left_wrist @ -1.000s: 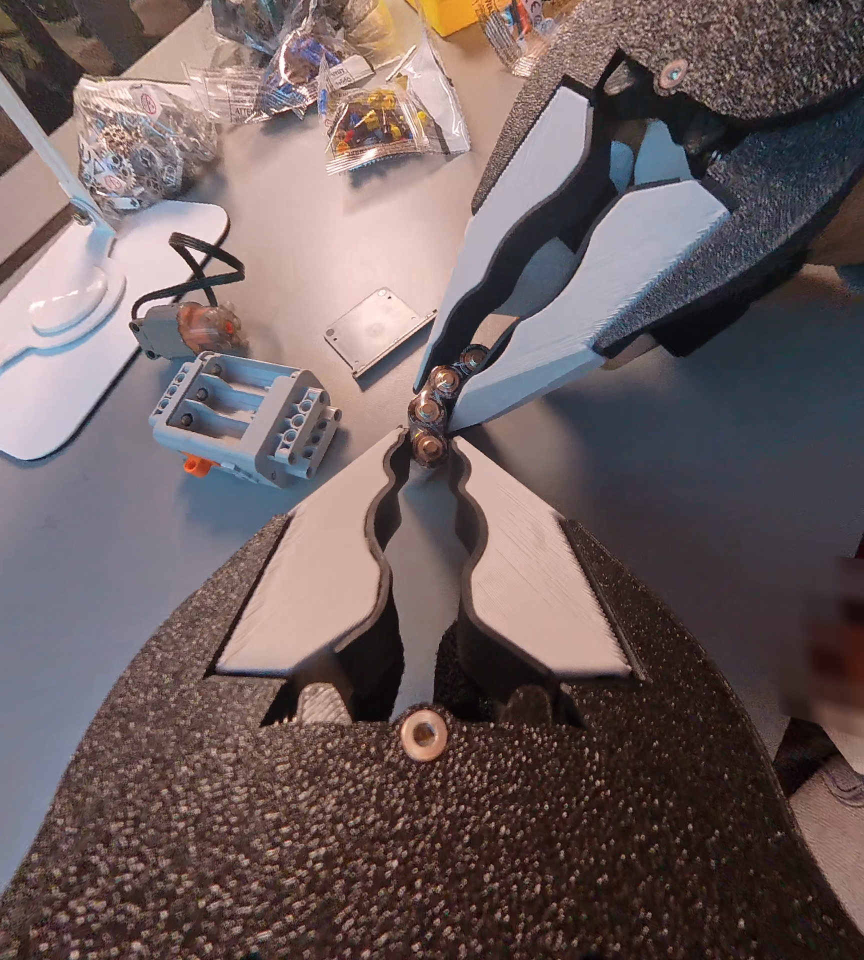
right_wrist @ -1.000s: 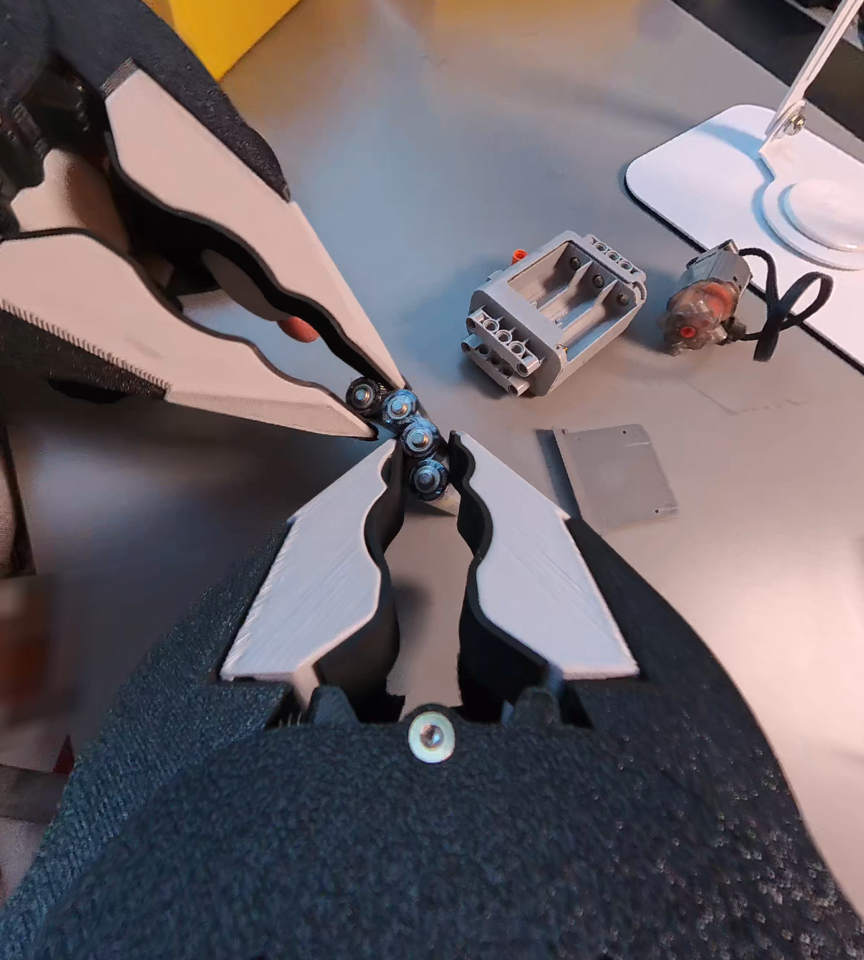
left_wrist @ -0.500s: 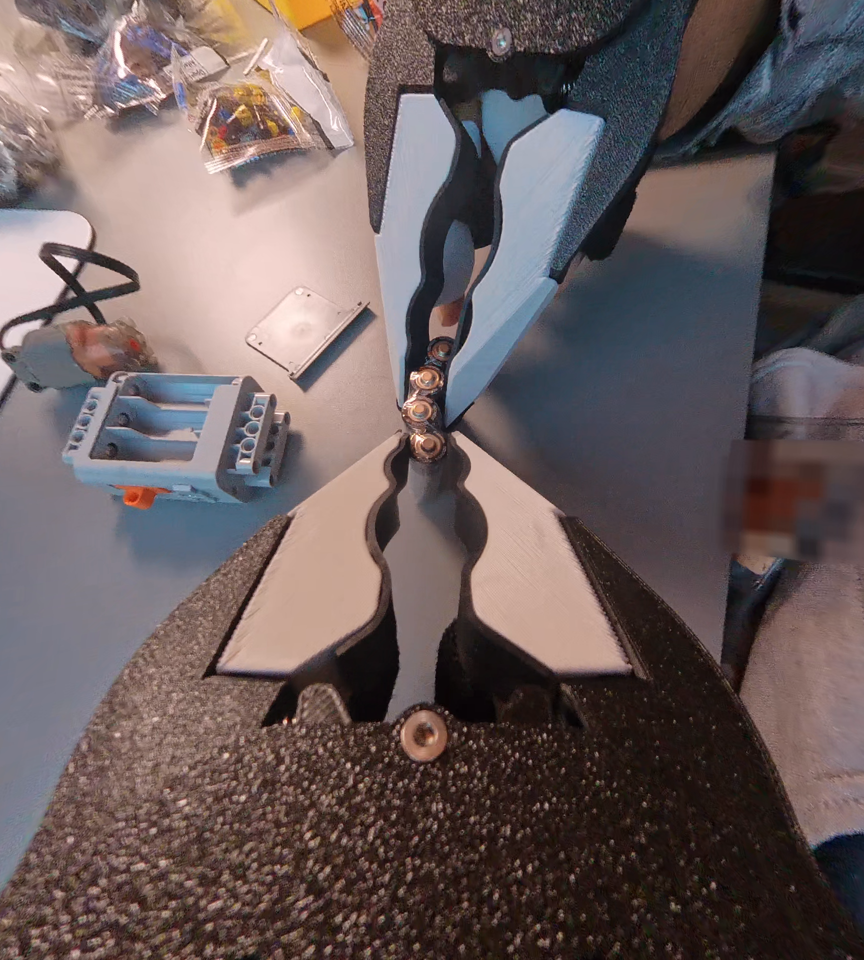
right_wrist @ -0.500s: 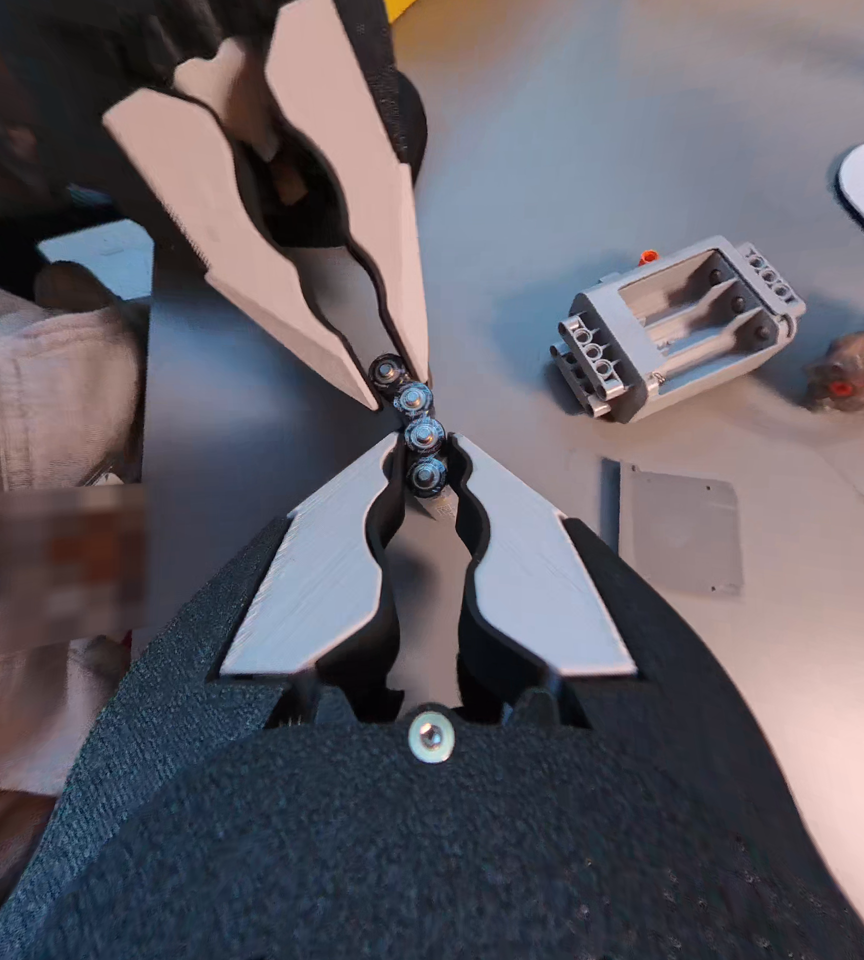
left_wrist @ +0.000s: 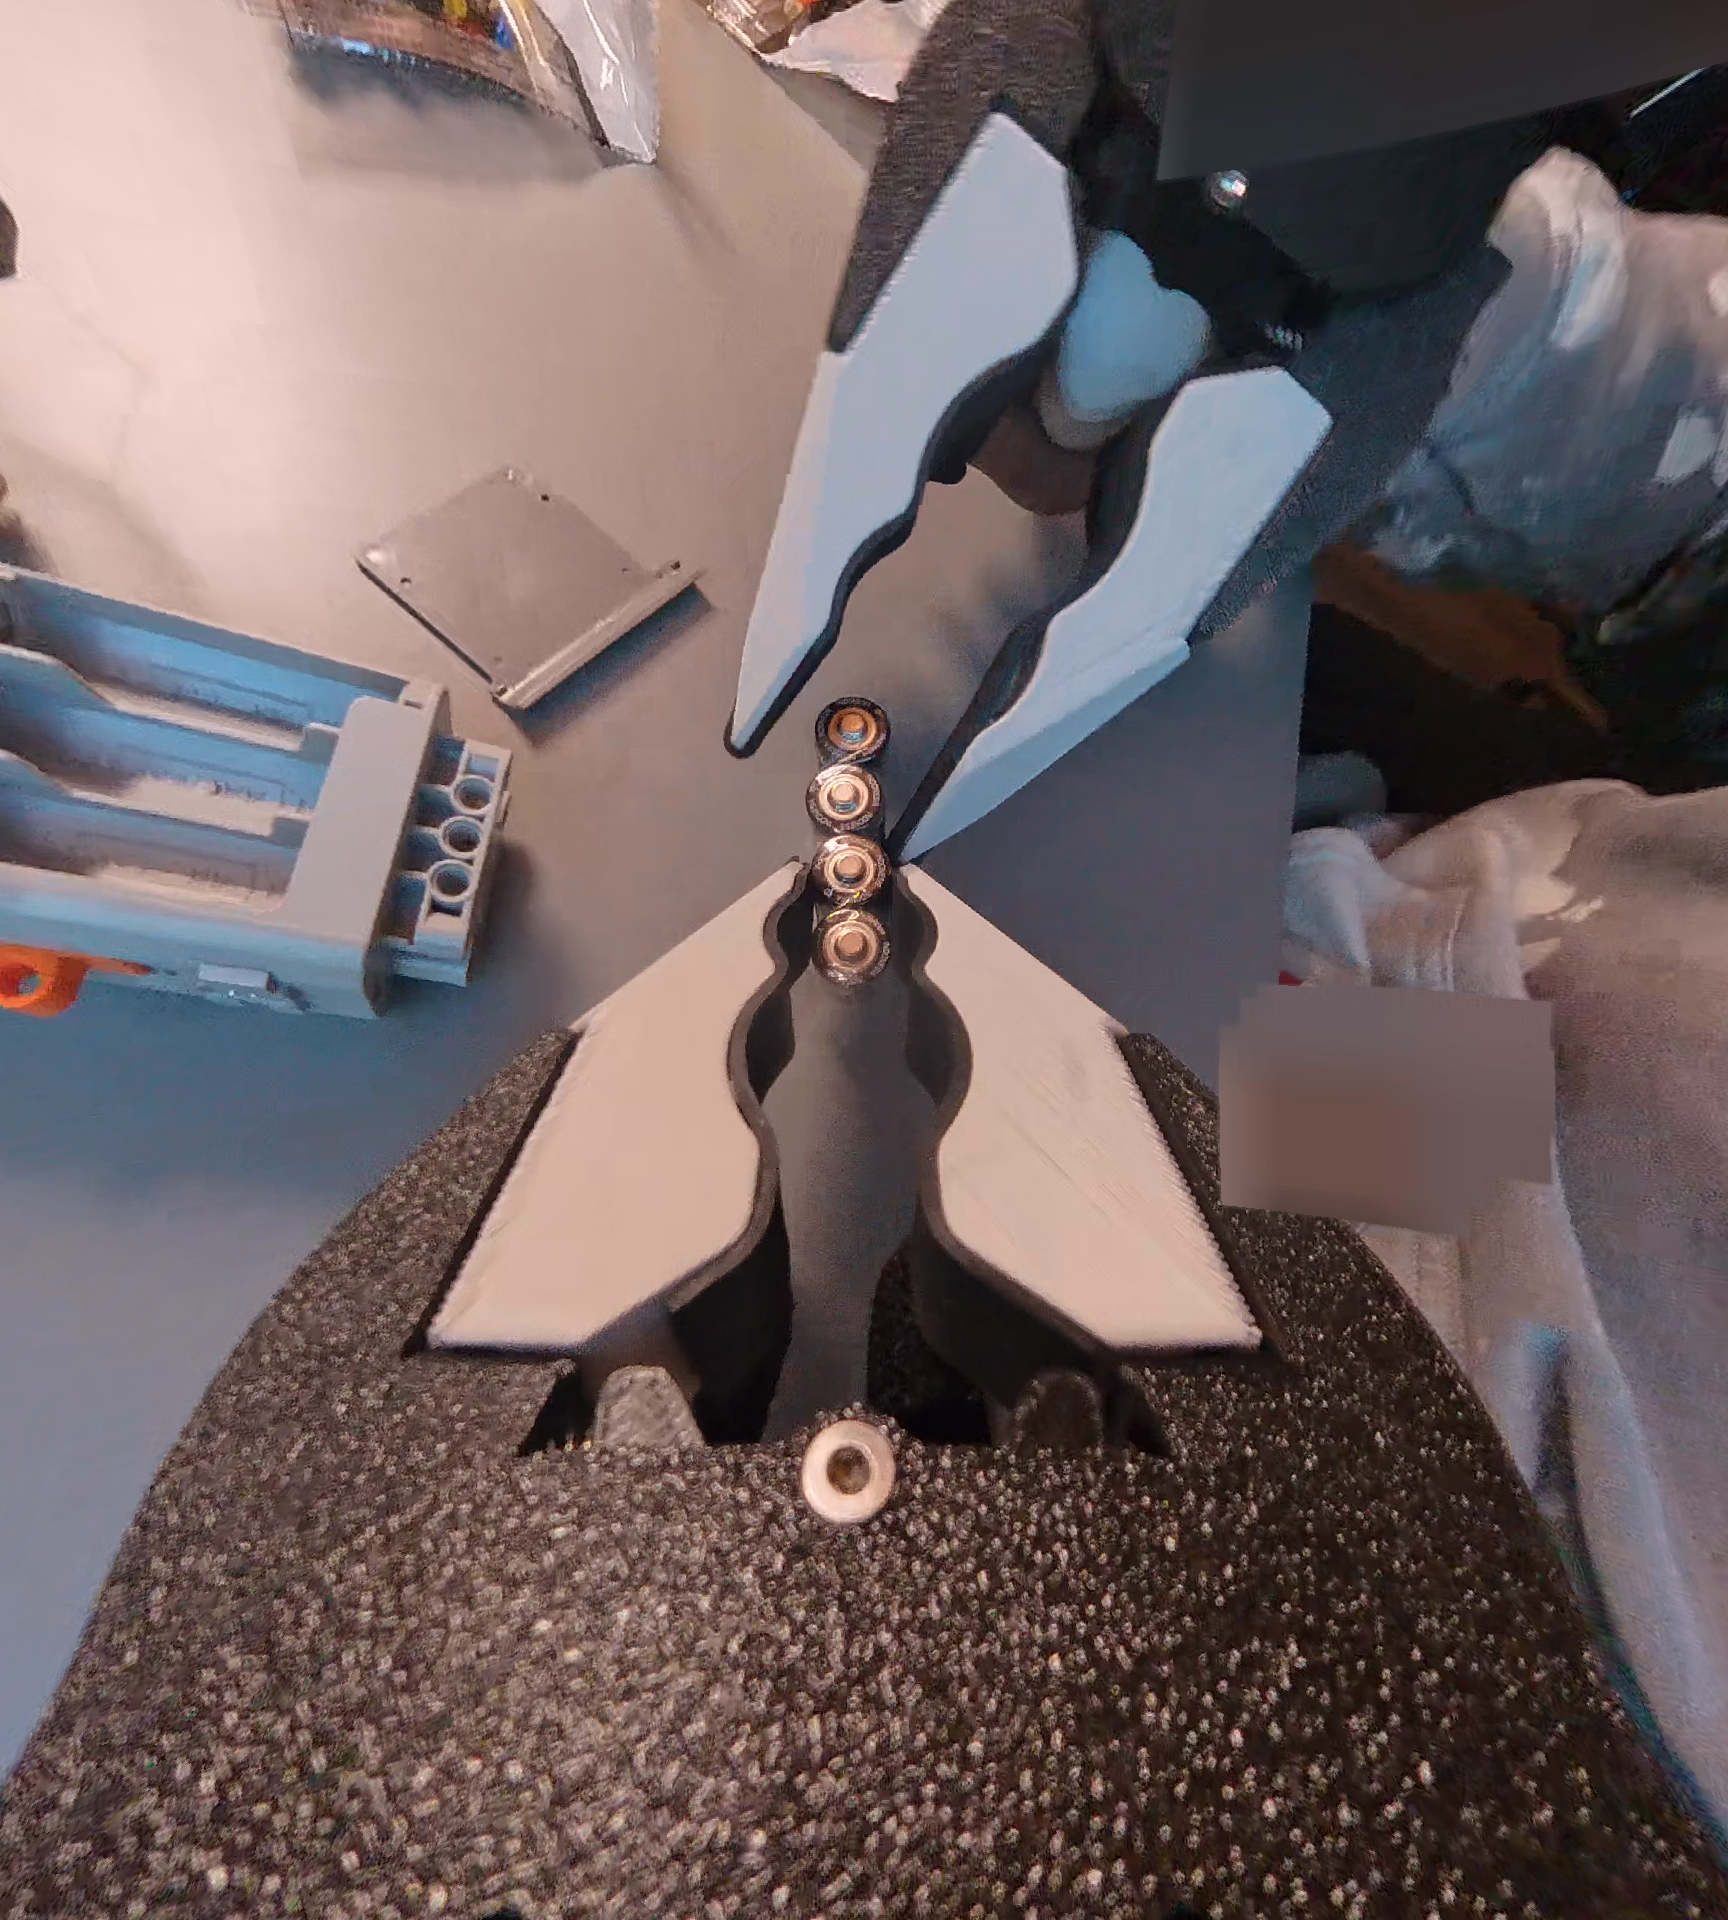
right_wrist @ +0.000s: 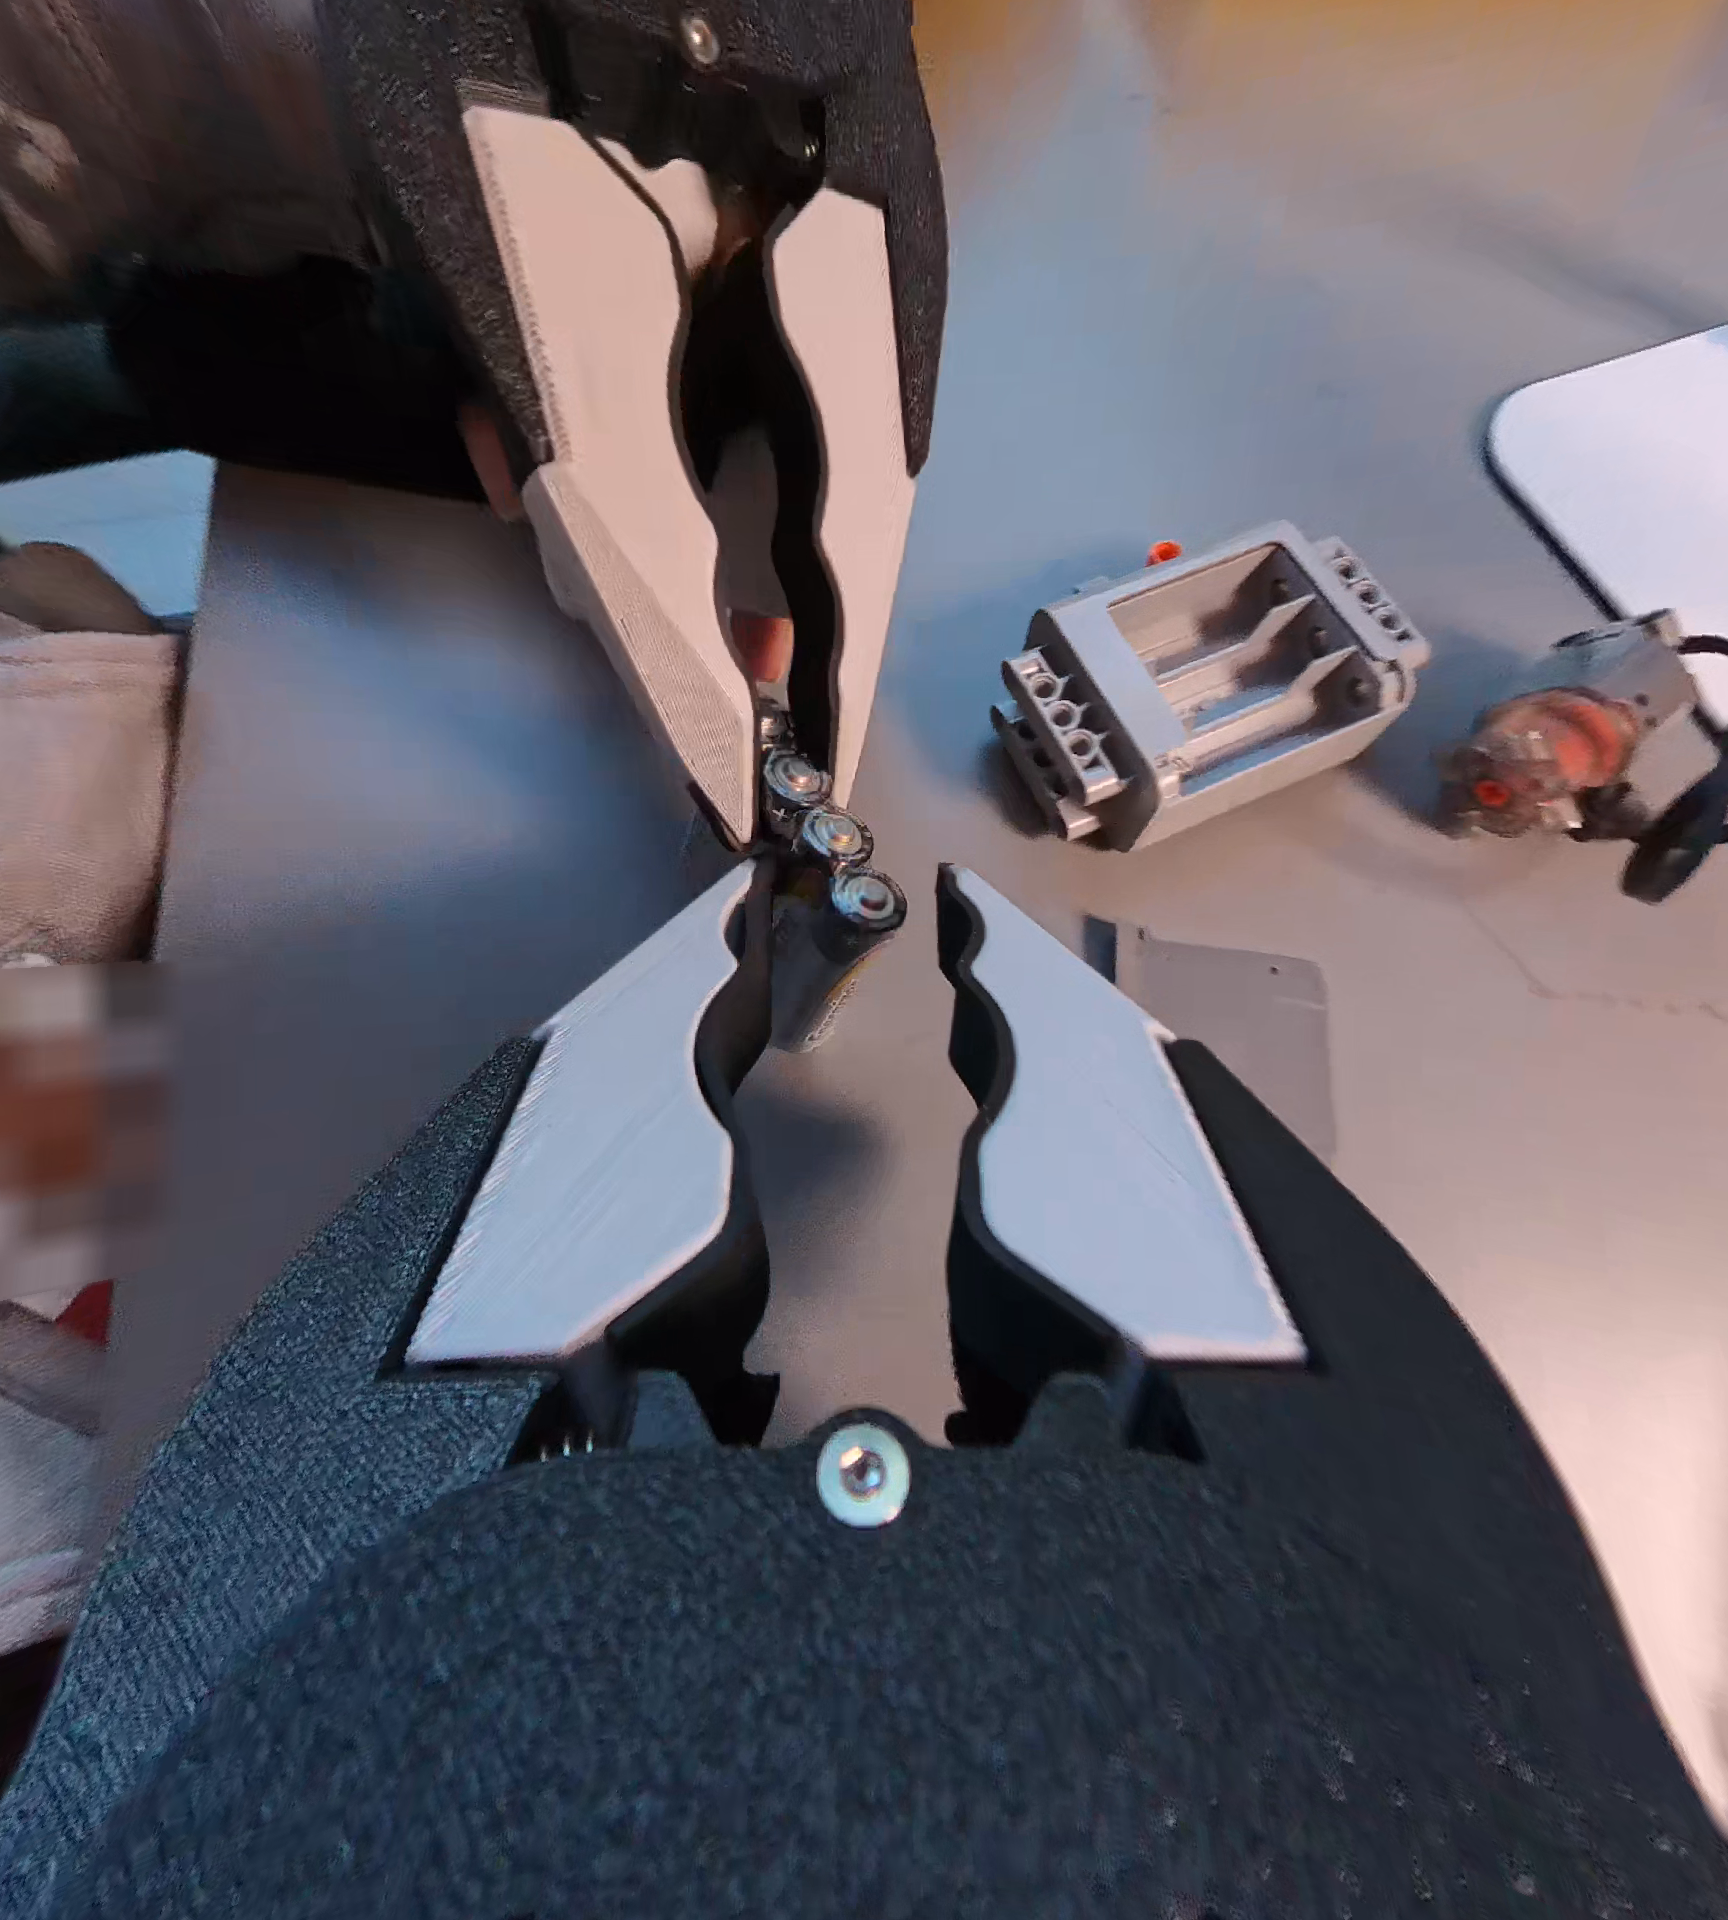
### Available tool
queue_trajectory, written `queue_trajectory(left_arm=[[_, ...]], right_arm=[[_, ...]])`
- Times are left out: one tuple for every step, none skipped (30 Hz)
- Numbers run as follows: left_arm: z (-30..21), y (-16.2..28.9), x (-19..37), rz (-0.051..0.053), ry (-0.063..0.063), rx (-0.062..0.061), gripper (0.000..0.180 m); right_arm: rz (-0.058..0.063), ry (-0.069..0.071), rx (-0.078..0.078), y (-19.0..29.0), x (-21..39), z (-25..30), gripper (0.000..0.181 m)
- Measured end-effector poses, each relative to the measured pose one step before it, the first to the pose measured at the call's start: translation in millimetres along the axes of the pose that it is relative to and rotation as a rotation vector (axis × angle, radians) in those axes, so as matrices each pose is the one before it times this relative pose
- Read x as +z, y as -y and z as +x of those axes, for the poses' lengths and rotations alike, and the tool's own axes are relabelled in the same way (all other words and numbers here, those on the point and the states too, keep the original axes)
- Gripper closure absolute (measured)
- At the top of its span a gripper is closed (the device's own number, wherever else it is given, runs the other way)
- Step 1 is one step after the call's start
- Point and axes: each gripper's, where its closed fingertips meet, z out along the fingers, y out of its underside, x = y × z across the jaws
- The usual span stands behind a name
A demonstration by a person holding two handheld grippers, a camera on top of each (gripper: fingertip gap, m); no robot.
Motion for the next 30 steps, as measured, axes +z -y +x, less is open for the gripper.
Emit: queue_trajectory(left_arm=[[-1.5,-0.28,-0.45,-0.0091,-0.0343,-0.0426,0.168],[-1.91,-0.16,-0.62,-0.0109,-0.0307,-0.036,0.168],[-2.01,0.11,-0.29,-0.0072,-0.0246,-0.0286,0.168],[-1.29,0.05,-0.19,-0.0069,-0.0249,-0.0284,0.167],[-0.99,-0.02,-0.19,-0.0073,-0.0221,-0.0271,0.167],[-0.97,0.23,0.18,-0.0052,-0.0161,-0.0179,0.167],[-0.59,0.2,-0.18,-0.0022,-0.0087,-0.0025,0.167],[-0.6,-0.12,0.17,0.0004,0.0022,0.0105,0.167],[0.16,-0.4,-0.19,0.0017,0.0054,0.0157,0.167],[0.24,-0.27,-0.15,0.0024,0.006,0.0136,0.167],[0.06,-0.13,-0.07,0.0033,0.0053,0.0085,0.167],[-0.49,-0.18,-0.07,0.0032,0.0049,0.0057,0.167],[-0.3,-0.41,-0.42,0.003,-0.0003,-0.0002,0.167],[-0.42,-0.5,-0.87,0.003,-0.0036,-0.0062,0.167],[-0.26,-0.11,-0.29,0.0017,-0.0096,-0.011,0.167],[-0.36,-0.04,-0.03,-0.0002,-0.0122,-0.0136,0.167],[-0.09,0.0,-0.1,-0.0013,-0.0131,-0.015,0.167],[0.27,0.05,-0.18,-0.0018,-0.0136,-0.0133,0.167],[0.16,0.07,0.08,-0.0013,-0.0134,-0.0126,0.167],[-0.17,0.22,0.04,-0.001,-0.0127,-0.0149,0.168],[-0.29,0.13,0.07,-0.002,-0.0135,-0.0186,0.168],[0.03,-0.04,0.07,-0.0044,-0.0183,-0.0206,0.168],[0.8,-0.76,0.33,-0.0113,-0.0215,-0.017,0.168],[0.59,-1.2,0.7,-0.0157,-0.0159,-0.0083,0.168],[0.75,-1.14,0.65,-0.0174,-0.0131,-0.0006,0.168],[1.07,-1.4,0.78,-0.0173,-0.0137,0.0,0.168],[0.48,-0.52,0.57,-0.0086,-0.0102,-0.0023,0.168],[0.0,-0.08,0.22,-0.0025,-0.0071,-0.006,0.168],[-0.41,-0.5,-0.25,-0.0015,-0.0016,-0.0025,0.168],[-0.08,-0.11,-0.18,0.002,-0.0003,0.0009,0.168]], right_arm=[[0.0051,-0.0665,-0.0147,1.31,-0.36,2.7,0.148],[-0.0008,-0.0611,-0.0215,0.75,0.02,1.99,0.147],[-0.0035,-0.0585,-0.0297,1.02,0.19,1.88,0.147],[-0.0064,-0.0478,-0.0351,1.15,0.35,1.01,0.147],[-0.0095,-0.0355,-0.0344,0.85,0.57,0.32,0.148],[-0.0104,-0.0191,-0.0302,0.75,0.88,-0.9,0.151],[-0.0104,-0.0031,-0.0288,0.8,0.64,-1.93,0.156],[-0.0109,-0.0017,-0.0265,0.4,0.57,-0.89,0.158],[-0.0058,0.0068,-0.023,0.64,0.09,-0.3,0.158],[-0.0047,0.0146,-0.0103,0.37,0.23,-0.16,0.158],[-0.0054,0.0171,0.0,0.16,0.57,-0.02,0.158],[-0.0024,0.0149,-0.0016,0.16,0.82,-0.3,0.159],[0.0002,0.0073,-0.0137,0.45,0.63,-0.95,0.161],[0.0012,-0.0045,-0.0199,0.78,0.63,-1.05,0.163],[0.0022,-0.0122,-0.027,0.92,0.31,-0.45,0.164],[0.0036,-0.0108,-0.0166,0.23,0.22,0.33,0.164],[0.0064,-0.0059,0.001,-1.37,0.59,0.54,0.165],[0.0095,-0.0049,0.0003,0.06,-0.02,0.06,0.165],[0.0097,-0.0066,-0.0004,0.05,-0.07,0.1,0.165],[0.0071,-0.0109,-0.0024,0.06,0.26,0.05,0.166],[0.0051,-0.0186,-0.0246,0.16,0.36,-0.02,0.166],[0.0069,-0.0204,-0.0565,0.92,-0.54,-0.24,0.167],[0.014,-0.0081,-0.0951,1.99,-0.64,-2.34,0.168],[0.0048,0.0012,-0.0661,0.95,-0.37,-1.49,0.169],[0.0039,0.0276,-0.0241,1.37,-0.25,-2.28,0.171],[-0.0015,0.0341,-0.0095,0.74,-0.41,-1.59,0.171],[-0.0033,0.0241,-0.0096,0.43,-0.07,-0.82,0.171],[-0.0053,0.0432,-0.0118,-0.01,0.62,-4.79,0.18],[0.0008,0.0114,0.0003,0.26,0.81,-0.74,0.181],[0.0069,0.0097,0.0146,-0.16,0.34,-0.15,0.181]])
